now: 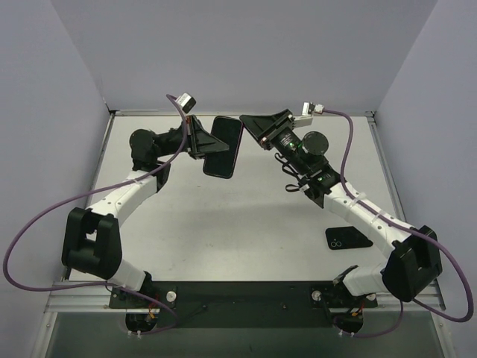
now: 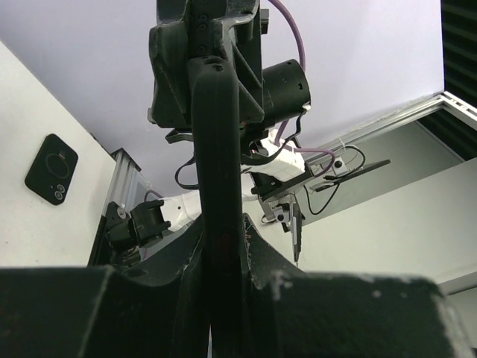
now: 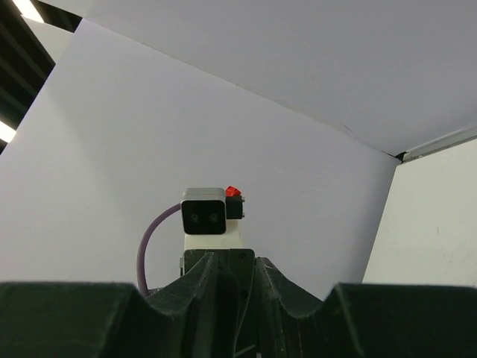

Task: Take the phone out of the phone case
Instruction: Remove the phone case from the phone.

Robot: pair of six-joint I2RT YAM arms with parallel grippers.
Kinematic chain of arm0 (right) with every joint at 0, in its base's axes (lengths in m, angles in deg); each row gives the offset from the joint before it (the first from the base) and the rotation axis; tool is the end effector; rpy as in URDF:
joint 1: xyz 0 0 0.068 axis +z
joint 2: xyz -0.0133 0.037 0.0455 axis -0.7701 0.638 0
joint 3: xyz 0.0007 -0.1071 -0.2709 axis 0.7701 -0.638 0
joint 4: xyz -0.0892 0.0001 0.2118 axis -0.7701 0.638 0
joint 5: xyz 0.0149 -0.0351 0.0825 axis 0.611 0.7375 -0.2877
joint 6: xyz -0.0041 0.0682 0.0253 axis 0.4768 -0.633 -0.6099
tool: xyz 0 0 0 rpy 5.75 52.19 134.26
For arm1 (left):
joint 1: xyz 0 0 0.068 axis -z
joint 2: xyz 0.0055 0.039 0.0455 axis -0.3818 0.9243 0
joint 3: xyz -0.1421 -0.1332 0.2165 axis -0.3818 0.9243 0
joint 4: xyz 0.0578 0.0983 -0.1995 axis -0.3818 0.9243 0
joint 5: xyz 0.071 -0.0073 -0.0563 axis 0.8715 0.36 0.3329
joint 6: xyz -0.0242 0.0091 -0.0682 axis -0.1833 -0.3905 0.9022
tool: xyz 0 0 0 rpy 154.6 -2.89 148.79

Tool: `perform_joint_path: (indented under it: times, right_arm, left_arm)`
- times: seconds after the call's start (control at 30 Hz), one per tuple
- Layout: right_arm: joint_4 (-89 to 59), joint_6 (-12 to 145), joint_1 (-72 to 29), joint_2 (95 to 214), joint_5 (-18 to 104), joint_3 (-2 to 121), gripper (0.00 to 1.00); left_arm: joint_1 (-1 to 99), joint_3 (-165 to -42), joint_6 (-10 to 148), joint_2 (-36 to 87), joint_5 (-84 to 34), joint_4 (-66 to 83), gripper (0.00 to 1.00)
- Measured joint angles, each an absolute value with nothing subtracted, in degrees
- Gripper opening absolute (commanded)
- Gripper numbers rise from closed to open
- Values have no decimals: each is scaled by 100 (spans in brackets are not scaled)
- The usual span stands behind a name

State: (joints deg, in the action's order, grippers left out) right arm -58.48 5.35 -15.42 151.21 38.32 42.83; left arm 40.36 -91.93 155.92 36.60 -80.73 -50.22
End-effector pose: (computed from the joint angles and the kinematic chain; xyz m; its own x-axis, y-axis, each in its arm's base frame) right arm 0.2409 0.1836 0.4304 -0.5419 0.7258 -0.4238 -0.5724 0.0505 0.8184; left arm 0.2698 -0.1444 0.4150 -0.9081 -0.1648 -0.3849 0.4132 -0.2037 -0.8876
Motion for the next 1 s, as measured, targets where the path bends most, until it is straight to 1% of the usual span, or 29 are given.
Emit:
perform_joint_path:
  times: [0.1, 0.17, 0.4, 0.53, 0.7, 0.8, 0.9, 0.93, 0.97, 1.0]
  right_arm:
    - [-6068, 397, -1544, 15220, 3834, 4200, 24]
    - [-6204, 257, -1553, 15279, 3830, 4137, 27]
    - [-6523, -189, -1549, 15563, 3356, 3958, 28]
    - [-6447, -147, -1549, 15580, 3209, 4056, 32]
    - [-6060, 185, -1553, 15688, 2914, 4415, 32]
    - [-5972, 362, -1562, 15701, 2748, 4476, 29]
    - [-5957, 463, -1564, 15698, 2575, 4515, 15]
    - [-5948, 506, -1564, 15698, 2503, 4552, 3]
    - [-5937, 561, -1564, 15698, 2414, 4589, 0]
    - [-5918, 596, -1564, 15698, 2339, 4624, 0]
  left_arm:
    - [3990, -9193, 15672, 3667, -8097, -5025, 0]
    - [3972, -9193, 15716, 3667, -8101, -5022, 0]
    - [3904, -9196, 15751, 3686, -8160, -4856, 0]
    - [3885, -9196, 15745, 3686, -8182, -4898, 0]
    - [3778, -9196, 15707, 3684, -8265, -5035, 0]
    - [3734, -9196, 15692, 3684, -8383, -5088, 0]
    - [3712, -9189, 15668, 3697, -8493, -5167, 0]
    - [3706, -9183, 15661, 3710, -8519, -5208, 0]
    - [3699, -9167, 15646, 3730, -8547, -5285, 0]
    - [3695, -9145, 15624, 3745, -8573, -5346, 0]
